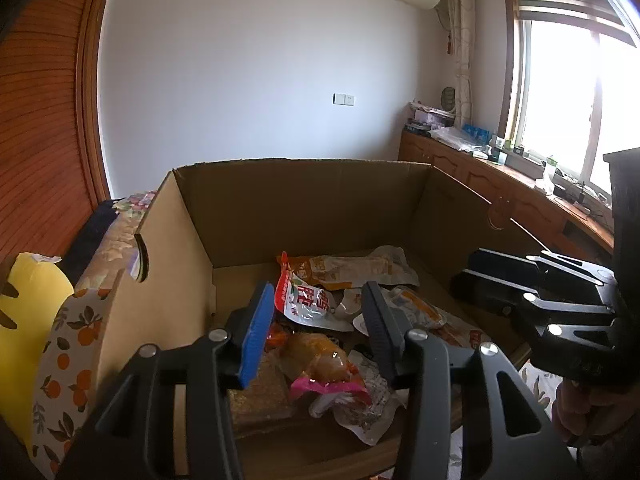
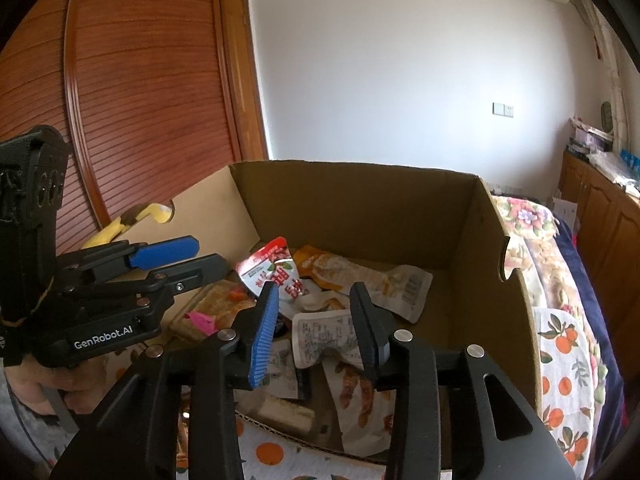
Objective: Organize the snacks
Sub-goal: 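Open the right tool to drop the white bar while the left tool releases its pouch, then move both tools out of the box down to the last two packets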
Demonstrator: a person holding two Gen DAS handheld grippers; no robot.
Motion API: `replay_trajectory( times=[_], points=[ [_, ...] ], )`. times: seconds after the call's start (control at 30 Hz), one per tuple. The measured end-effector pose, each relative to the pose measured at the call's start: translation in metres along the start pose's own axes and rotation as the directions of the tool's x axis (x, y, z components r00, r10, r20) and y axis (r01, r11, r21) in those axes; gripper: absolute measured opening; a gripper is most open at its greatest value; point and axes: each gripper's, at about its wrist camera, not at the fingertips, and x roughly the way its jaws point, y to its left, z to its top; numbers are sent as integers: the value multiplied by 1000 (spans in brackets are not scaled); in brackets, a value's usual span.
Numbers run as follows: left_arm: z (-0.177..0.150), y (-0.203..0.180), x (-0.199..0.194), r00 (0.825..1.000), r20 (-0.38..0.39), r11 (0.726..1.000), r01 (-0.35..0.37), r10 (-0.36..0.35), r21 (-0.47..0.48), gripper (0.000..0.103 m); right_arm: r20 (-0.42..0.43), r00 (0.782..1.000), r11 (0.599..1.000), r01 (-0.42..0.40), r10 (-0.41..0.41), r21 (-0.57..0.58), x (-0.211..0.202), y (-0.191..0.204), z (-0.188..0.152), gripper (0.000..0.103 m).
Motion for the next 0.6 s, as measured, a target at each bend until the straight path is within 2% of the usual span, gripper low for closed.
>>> replay_trajectory(
  times=[0.27,0.6],
  points=[
    [1,-2,-12,1000,8,1000,-14,13,12,46,12,1000,1000,7,-7,19,-11,-1,5,44],
    [-3,-12,-51,999,30,999,-20,18,44,46,20,1000,1000,25,-25,0,-52,14,6,52]
  ],
)
